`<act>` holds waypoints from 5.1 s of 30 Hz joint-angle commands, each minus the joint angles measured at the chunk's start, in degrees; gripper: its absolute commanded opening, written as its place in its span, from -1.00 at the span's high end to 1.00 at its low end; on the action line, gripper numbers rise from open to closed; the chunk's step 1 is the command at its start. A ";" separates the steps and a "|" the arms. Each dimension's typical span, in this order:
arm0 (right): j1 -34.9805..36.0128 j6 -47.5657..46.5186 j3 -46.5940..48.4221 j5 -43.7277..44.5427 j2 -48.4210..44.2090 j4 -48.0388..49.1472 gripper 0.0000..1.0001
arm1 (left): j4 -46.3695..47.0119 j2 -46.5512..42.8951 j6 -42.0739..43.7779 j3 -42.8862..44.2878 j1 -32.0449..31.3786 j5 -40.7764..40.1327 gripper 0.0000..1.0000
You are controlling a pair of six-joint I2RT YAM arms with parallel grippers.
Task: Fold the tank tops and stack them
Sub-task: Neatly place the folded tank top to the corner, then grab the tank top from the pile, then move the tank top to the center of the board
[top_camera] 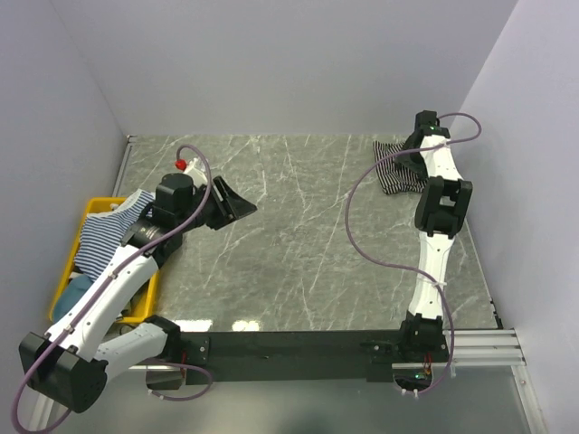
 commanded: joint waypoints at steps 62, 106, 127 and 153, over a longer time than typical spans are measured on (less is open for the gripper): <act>47.38 9.57 -82.34 2.58 -69.55 43.53 -0.77 | -10.29 30.81 -0.63 11.78 27.81 -42.67 -0.30; 46.68 5.17 -77.33 10.66 -87.74 39.40 -0.79 | -15.58 21.85 11.15 56.71 -17.35 -50.15 0.99; 46.68 6.76 -89.53 0.40 -85.46 53.44 -0.79 | -7.13 18.51 8.69 39.91 -16.66 -35.48 0.99; 36.92 17.47 -86.19 -41.46 -57.51 104.44 0.19 | -7.74 15.61 15.81 45.89 -16.39 -22.82 0.99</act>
